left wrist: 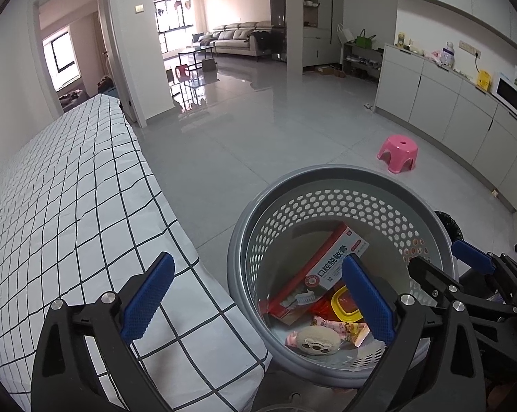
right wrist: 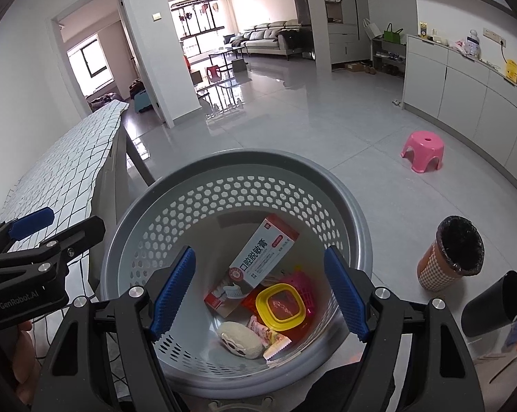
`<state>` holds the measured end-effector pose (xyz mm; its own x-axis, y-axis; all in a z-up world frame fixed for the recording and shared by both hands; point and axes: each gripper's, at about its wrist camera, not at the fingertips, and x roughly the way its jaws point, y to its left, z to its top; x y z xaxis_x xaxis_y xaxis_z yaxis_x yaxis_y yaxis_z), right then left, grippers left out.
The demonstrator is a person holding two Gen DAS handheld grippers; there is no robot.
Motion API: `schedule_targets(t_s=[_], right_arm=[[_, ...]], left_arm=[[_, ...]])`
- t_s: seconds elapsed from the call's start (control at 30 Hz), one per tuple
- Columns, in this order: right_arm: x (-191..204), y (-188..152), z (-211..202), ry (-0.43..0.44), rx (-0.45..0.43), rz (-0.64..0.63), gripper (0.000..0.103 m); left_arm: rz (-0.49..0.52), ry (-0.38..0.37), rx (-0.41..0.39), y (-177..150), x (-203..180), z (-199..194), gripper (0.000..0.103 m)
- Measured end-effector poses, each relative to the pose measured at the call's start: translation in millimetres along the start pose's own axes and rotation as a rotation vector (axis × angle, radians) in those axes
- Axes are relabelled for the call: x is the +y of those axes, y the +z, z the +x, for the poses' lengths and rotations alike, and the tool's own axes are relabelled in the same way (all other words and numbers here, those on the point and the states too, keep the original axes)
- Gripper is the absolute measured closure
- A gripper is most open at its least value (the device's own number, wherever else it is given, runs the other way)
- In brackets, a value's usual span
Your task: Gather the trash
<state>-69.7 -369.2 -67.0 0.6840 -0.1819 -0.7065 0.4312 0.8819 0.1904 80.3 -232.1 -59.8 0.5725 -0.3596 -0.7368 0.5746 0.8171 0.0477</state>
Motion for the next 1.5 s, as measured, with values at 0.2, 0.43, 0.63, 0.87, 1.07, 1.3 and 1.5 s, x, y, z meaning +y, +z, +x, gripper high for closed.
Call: schedule_targets(t_s=[0.2, 0.43, 0.63, 0.87, 1.07, 1.3, 1.5], right_arm=[[0, -1, -4, -0.009, -0.007, 0.012, 0.029], [-1, -5, -9, -0.029, -0.010, 0.022, 0.029], [-2, -7, -13, -0.036, -0.016, 0.024, 0.029], [0, -8, -13, -0.026, -0.015, 0.016, 0.029], [5, -8, -12, -0.016, -0.017, 0.006, 0.029], [9, -5, -10, -0.006, -0.019, -0.003, 0.029], [15, -6, -8, 0.003, -0.018, -0.017, 0.029]], left_arm=[[0.006, -0.007, -0.004, 0, -2, -2, 0.007], [0.018, -0.017, -0.011, 0, -7, -4, 0.006], [0.024, 0.001, -0.020, 0, -9, -7, 0.006], [0.012, 0.015, -0.022, -1, -6, -9, 0.006], [0.002, 0.024, -0.014, 0, -3, -7, 0.006], [-0.006, 0.038, -0.026, 0, 1, -11, 0.006], [-0.015, 0.046, -0.026, -4, 5, -12, 0.006]])
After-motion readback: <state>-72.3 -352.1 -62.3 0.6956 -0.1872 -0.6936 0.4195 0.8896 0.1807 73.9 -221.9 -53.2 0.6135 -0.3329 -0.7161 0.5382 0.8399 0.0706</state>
